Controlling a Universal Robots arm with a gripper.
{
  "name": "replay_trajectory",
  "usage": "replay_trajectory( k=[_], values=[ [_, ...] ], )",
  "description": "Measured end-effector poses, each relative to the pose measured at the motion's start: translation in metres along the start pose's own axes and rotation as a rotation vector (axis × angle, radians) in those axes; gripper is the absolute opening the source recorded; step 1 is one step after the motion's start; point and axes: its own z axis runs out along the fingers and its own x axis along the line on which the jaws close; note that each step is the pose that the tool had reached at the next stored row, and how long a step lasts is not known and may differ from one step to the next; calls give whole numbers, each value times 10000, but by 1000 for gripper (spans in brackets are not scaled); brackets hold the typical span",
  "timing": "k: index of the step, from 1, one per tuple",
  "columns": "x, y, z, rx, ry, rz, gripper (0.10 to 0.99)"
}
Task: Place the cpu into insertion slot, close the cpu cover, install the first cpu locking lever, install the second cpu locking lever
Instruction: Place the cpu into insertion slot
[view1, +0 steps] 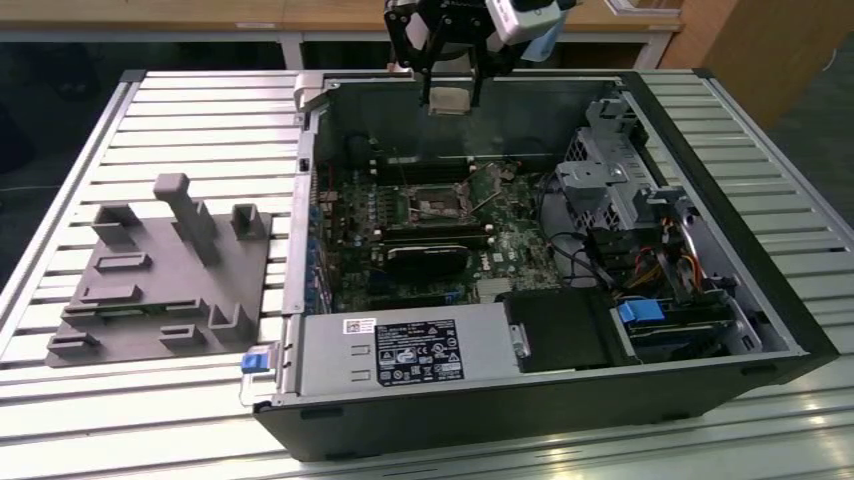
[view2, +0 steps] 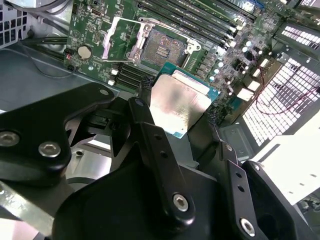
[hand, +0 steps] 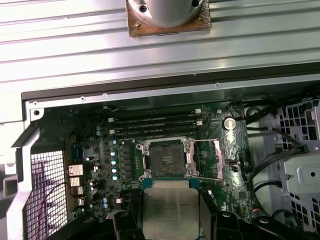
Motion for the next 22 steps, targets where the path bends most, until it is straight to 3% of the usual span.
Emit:
replay_trajectory(
  k=[22],
  values=[
    [0, 0, 0, -4, -20, 222, 541]
  ],
)
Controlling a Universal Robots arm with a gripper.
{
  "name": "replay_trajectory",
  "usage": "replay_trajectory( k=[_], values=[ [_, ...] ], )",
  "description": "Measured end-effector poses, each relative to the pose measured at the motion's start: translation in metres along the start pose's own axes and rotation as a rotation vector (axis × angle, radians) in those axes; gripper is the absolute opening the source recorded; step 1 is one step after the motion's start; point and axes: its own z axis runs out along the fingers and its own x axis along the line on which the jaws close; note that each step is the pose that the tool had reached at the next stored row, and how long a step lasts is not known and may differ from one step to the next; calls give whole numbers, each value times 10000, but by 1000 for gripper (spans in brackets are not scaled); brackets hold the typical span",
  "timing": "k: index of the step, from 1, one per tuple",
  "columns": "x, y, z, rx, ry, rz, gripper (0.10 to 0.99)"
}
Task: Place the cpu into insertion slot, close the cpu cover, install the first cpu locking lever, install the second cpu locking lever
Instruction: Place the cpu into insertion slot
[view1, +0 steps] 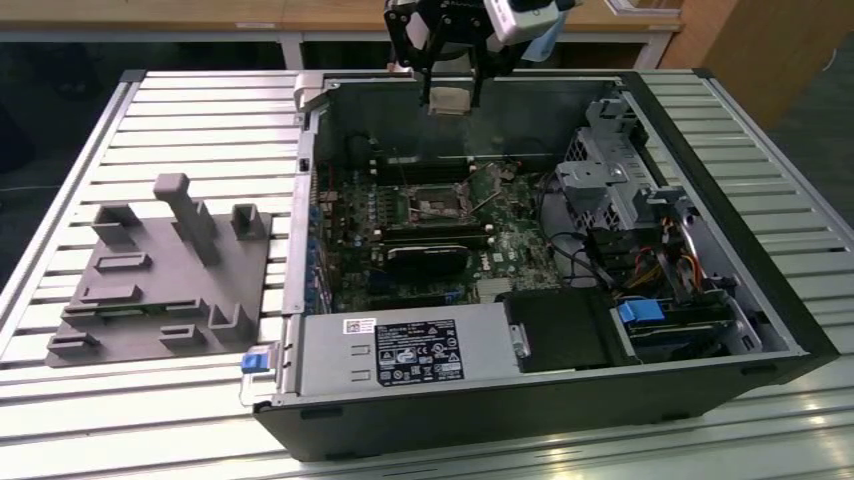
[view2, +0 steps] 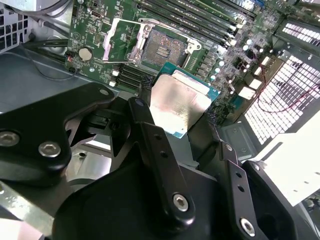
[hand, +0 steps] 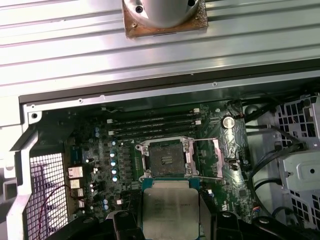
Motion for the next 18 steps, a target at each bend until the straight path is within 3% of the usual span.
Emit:
replay_trajectory(
  k=[18],
  values=[
    [0, 0, 0, -7, -29, 325, 541]
  ],
)
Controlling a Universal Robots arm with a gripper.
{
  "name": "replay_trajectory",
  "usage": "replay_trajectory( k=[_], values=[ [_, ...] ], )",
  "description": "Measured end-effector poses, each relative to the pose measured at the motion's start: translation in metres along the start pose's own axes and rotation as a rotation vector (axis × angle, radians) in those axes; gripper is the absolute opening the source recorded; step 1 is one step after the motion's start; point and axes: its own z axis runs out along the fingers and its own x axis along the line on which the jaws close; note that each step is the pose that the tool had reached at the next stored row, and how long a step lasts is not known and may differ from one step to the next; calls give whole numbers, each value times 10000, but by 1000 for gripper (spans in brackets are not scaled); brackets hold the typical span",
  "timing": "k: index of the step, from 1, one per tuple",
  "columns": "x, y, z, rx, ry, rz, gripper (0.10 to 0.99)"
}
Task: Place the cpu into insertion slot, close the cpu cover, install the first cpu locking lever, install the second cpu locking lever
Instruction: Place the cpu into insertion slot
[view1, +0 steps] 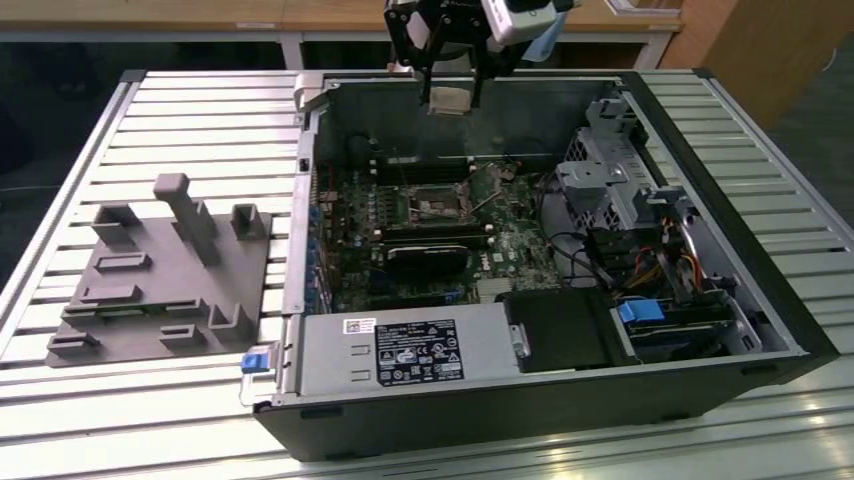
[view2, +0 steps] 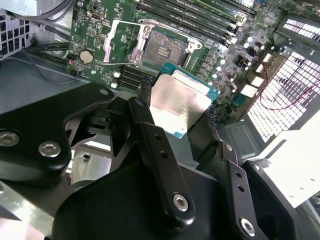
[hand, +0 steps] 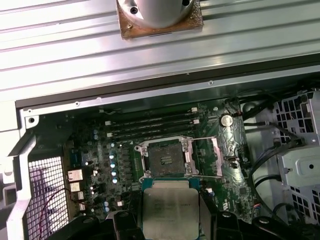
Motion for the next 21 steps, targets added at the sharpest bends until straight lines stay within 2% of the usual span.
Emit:
replay_trajectory(
  k=[21],
  values=[
    [0, 0, 0, -9, -39, 438, 541]
  ],
)
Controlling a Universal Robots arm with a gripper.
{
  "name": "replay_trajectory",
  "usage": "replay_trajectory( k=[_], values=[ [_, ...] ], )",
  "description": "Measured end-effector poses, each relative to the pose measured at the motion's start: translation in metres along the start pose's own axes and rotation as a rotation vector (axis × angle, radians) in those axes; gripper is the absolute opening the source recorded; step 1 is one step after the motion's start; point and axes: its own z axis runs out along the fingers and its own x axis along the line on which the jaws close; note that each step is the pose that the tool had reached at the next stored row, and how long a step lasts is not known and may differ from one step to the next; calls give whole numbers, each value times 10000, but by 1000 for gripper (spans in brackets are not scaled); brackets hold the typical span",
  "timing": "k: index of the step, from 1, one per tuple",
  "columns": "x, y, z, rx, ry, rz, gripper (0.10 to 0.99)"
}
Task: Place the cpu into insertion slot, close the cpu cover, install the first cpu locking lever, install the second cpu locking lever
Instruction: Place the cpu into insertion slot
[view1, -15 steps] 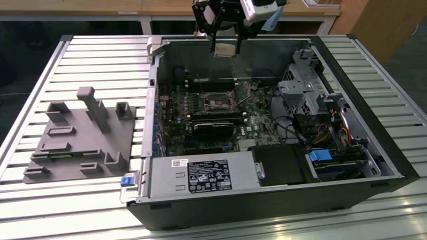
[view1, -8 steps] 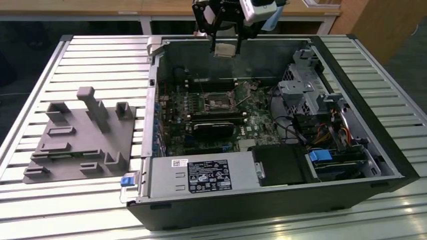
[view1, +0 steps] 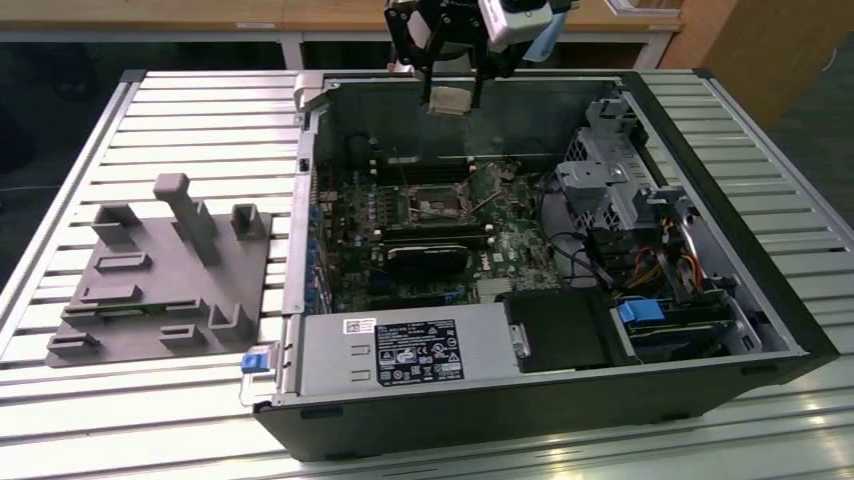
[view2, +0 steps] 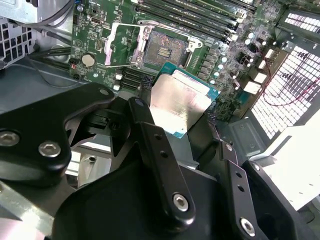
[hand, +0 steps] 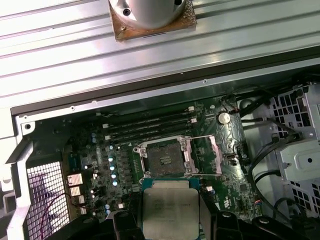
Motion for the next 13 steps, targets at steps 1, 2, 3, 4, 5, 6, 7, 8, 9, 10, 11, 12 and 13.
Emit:
replay_trajectory(
  k=[1, 2, 3, 4, 5, 6, 7, 8, 9, 10, 11, 12, 13],
  values=[
    [0, 0, 0, 0, -2, 19, 541],
    [0, 0, 0, 0, -3, 39, 541],
    [0, 0, 0, -1, -5, 57, 541],
    [0, 0, 0, -1, -7, 76, 541],
    [0, 0, 0, -1, -9, 96, 541],
    [0, 0, 0, -2, -10, 116, 541],
    [0, 0, 0, -2, -12, 134, 541],
    [0, 0, 0, -3, -14, 152, 541],
    [0, 0, 0, -3, -15, 170, 541],
    [0, 0, 0, -3, -17, 189, 541],
    [0, 0, 0, -3, -19, 206, 541],
    [0, 0, 0, -4, -20, 224, 541],
    [0, 0, 0, -4, -22, 243, 541]
  ],
)
